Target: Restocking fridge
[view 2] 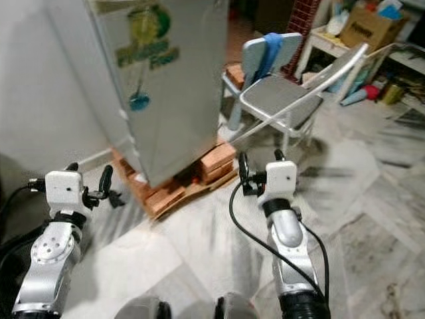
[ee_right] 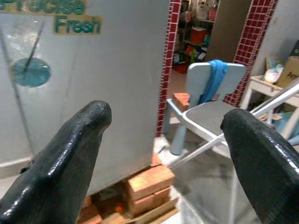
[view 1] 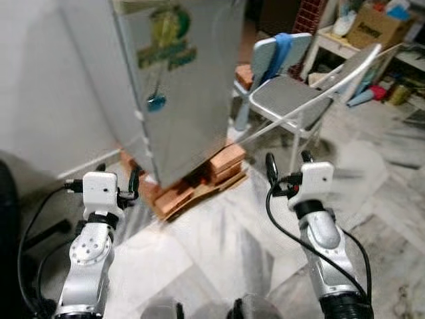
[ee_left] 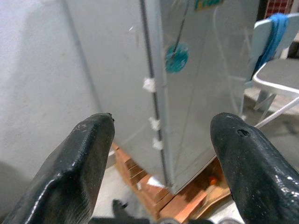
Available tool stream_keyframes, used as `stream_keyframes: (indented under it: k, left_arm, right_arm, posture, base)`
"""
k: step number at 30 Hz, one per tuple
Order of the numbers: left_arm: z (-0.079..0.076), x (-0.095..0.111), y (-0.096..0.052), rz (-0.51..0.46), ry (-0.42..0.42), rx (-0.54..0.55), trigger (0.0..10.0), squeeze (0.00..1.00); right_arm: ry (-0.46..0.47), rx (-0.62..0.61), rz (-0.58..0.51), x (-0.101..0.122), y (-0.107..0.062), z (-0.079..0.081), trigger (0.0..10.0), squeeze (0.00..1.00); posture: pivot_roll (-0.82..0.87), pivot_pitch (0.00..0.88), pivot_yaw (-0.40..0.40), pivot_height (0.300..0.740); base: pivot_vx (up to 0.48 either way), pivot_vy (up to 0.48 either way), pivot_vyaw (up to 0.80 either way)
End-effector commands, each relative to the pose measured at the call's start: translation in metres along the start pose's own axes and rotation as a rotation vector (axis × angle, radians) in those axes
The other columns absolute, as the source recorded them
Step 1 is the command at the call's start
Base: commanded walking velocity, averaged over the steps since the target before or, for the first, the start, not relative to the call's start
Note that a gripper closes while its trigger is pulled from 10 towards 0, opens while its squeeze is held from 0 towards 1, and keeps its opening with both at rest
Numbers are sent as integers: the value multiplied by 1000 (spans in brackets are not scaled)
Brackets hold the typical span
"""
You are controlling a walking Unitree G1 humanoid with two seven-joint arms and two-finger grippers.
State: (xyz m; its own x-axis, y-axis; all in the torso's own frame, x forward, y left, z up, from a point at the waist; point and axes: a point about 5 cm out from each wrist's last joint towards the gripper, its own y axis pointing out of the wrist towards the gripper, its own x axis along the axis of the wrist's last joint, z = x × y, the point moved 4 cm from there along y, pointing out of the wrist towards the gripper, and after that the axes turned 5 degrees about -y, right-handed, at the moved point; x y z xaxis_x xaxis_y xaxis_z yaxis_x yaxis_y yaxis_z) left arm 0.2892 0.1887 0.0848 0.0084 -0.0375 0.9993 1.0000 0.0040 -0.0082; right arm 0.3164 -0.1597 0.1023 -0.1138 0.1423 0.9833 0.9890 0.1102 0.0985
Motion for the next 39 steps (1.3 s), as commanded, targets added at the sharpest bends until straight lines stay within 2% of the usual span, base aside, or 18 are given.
stream_keyframes:
  k: [1,8,13,14,20,35,39]
  left_arm:
    - [-3,-4,-2,14,-6,-7,10000,0]
    - [3,-6,-2,23,8,5,10000,0]
    - [1,-7,-1,25,4,-21,10000,0]
    - [5,-13,-3,39,11,-25,10000,0]
    - [18,-17,-4,60,-1,5,10000,0]
    - [12,-18,-5,54,-12,-20,10000,0]
    - [12,-19,-6,59,-31,-5,10000,0]
  right_arm:
    - [-9,-22,5,-1,-3,-9,10000,0]
    - [-13,-18,20,-5,-2,-9,10000,0]
    - [-13,-14,24,-5,0,-7,10000,0]
    - [-12,-13,23,-5,0,-7,10000,0]
    - [-7,-13,16,-4,1,-9,10000,0]
    - [-15,-3,-1,-1,2,-8,10000,0]
    - [-21,-10,-2,0,4,-11,10000,0]
  posture:
    - [66,66,2,740]
    - [74,59,-6,740]
    - [75,59,-7,740]
    - [75,57,-6,740]
    - [78,58,-7,740]
    - [74,62,-12,740]
    - [76,64,-11,740]
  base:
    - [0,480,0]
    - [0,480,0]
    - [0,446,-739]
    - [277,394,-800]
    - [309,368,-800]
    - [323,356,-800]
    - [0,442,-520]
